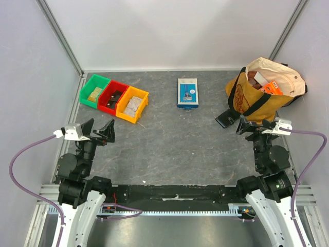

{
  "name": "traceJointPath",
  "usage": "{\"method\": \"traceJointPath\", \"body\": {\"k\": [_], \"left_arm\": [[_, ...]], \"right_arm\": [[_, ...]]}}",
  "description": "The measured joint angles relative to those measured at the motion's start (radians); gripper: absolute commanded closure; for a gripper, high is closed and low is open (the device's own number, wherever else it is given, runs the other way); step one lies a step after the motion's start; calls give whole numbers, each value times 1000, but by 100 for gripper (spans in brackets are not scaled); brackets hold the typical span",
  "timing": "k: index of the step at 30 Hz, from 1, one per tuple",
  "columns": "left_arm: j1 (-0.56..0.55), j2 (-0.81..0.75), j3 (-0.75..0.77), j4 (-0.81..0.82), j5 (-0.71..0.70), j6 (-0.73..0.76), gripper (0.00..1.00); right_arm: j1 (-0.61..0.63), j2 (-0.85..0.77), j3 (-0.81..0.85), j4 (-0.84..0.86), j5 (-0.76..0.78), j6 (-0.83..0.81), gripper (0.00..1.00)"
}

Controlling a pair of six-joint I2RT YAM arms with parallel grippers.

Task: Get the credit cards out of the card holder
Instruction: Move the card holder to the center of the board.

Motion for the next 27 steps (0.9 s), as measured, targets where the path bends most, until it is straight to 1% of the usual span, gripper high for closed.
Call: {"method": "traceJointPath", "body": {"k": [5, 11, 17, 27], "left_arm": [[0, -32, -13, 1, -13, -22, 1], [0, -35, -16, 0, -26, -35, 1], [-1, -43, -19, 0, -26, -42, 1], [-3, -60, -26, 0, -30, -42, 1]], "right_arm": [[0, 86, 53, -29, -76, 5, 2], [0, 240, 68, -43, -98, 114, 2], [2, 492, 93, -63, -55, 235, 2], [5, 947, 215, -64, 131, 378, 2]]}}
